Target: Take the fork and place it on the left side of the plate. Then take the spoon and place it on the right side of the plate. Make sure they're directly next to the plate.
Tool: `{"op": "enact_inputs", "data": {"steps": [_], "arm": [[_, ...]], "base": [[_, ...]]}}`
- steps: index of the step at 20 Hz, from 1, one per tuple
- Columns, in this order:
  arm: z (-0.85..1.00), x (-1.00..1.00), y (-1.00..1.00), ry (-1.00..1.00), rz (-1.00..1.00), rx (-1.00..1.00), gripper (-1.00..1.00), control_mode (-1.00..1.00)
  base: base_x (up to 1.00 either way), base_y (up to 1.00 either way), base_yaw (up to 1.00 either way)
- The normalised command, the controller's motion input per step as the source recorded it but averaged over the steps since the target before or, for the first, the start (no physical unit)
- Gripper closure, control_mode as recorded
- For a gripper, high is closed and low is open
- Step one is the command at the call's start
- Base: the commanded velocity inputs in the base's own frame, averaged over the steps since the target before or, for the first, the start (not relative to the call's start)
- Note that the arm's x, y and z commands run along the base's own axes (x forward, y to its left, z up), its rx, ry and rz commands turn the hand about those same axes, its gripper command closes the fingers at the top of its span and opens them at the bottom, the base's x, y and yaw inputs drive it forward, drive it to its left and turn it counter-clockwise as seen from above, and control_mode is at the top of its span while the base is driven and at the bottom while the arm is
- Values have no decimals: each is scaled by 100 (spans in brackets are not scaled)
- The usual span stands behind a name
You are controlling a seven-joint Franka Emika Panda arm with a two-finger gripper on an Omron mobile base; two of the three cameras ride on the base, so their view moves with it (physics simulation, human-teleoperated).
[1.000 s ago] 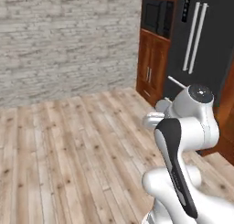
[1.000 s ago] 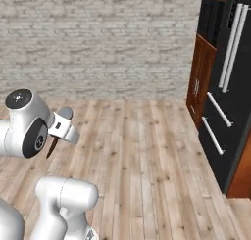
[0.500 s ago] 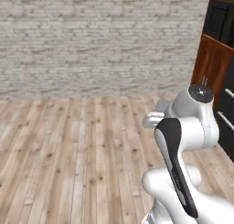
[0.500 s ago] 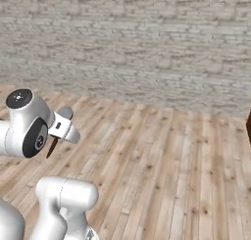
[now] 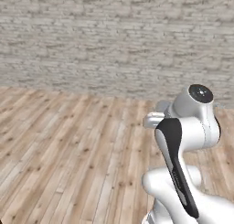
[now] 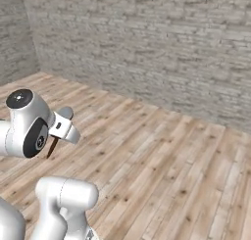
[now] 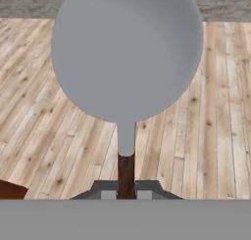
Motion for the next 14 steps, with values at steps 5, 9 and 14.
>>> {"op": "enact_inputs", "data": {"steps": [5, 9, 14], "arm": [[0, 0, 0, 0, 0, 0, 100, 100], [0, 0, 0, 0, 0, 0, 100, 100], [0, 0, 0, 0, 0, 0, 100, 100]], "base": [[75, 15, 46], [91, 1, 46], [92, -16, 48]]}}
